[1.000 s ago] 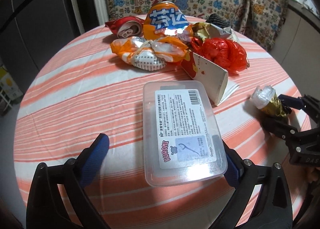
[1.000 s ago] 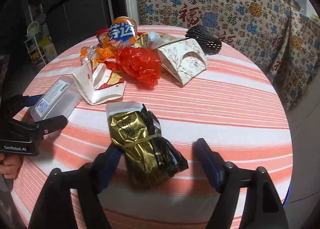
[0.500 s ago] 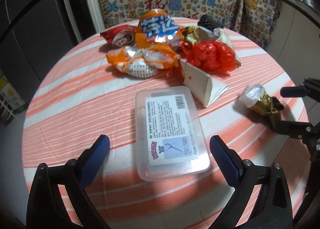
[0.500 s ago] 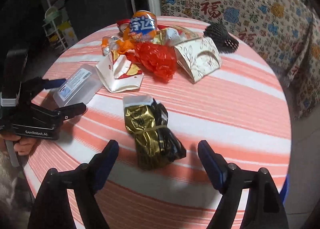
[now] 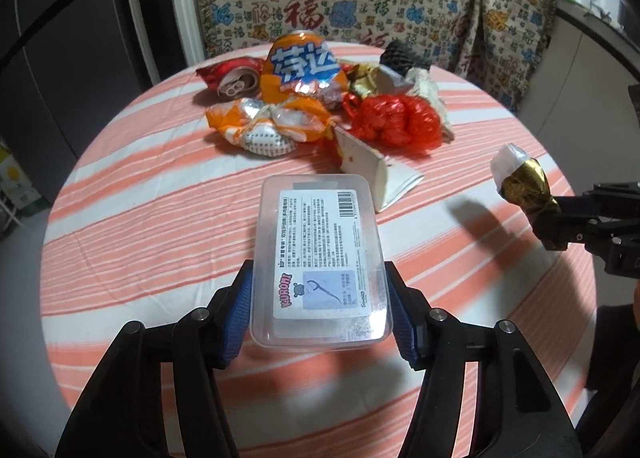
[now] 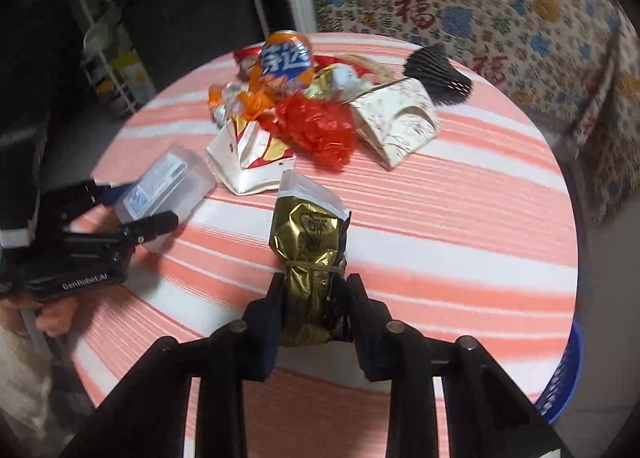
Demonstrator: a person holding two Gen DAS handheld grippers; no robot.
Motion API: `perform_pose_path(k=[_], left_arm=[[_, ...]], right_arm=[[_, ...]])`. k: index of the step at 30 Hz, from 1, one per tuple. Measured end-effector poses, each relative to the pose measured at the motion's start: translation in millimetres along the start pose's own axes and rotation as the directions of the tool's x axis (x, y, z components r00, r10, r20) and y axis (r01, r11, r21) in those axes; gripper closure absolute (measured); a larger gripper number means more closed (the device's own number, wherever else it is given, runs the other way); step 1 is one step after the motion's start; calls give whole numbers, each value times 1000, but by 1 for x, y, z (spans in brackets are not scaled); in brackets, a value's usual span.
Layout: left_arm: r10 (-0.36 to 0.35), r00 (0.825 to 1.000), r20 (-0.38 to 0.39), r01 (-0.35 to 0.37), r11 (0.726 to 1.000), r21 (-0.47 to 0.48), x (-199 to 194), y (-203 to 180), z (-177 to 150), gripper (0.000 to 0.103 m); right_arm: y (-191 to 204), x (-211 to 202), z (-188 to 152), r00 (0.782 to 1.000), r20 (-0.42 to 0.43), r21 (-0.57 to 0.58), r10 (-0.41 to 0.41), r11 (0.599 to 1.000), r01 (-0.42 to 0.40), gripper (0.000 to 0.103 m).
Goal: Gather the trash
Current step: 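Carry both items to the blue wastebasket and open both grippers to drop them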
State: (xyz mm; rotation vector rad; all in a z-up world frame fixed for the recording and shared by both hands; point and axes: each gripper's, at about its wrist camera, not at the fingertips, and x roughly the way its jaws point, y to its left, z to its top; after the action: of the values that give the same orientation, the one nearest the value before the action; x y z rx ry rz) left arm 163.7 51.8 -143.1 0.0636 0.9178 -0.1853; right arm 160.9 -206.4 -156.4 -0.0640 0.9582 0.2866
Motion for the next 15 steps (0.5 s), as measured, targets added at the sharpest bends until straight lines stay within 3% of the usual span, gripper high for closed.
perform_pose_path(k=[8, 15], left_arm=[[-113, 992, 55, 110, 993, 46, -30, -56, 18, 41], [-282, 959, 37, 276, 953, 128, -27, -148, 49, 41]], right_arm=[[-41, -38, -20, 995, 85, 141, 61, 987, -73, 73], [-124, -85, -53, 989, 147, 318, -24, 948, -24, 73]])
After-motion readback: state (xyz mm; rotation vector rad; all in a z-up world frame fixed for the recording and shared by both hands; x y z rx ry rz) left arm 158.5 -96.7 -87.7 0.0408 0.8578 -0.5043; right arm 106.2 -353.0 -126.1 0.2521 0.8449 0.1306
